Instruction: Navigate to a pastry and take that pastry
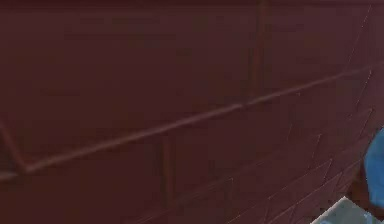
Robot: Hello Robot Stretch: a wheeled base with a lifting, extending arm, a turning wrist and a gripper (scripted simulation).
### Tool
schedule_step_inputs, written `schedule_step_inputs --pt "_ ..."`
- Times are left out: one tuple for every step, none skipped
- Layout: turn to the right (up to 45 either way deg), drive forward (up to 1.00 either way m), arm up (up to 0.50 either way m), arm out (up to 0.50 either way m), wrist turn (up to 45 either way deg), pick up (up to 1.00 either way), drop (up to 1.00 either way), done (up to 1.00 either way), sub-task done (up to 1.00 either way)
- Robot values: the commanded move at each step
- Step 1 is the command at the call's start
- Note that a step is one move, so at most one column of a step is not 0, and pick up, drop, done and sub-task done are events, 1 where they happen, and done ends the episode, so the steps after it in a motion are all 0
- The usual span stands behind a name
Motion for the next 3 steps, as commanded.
schedule_step_inputs --pt "45.0 0.0 0.0 0.0 0.0 0.0 0.0 0.0 0.0" --pt "45.0 0.0 0.0 0.0 0.0 0.0 0.0 0.0 0.0" --pt "45.0 0.0 0.0 0.0 0.0 0.0 0.0 0.0 0.0"
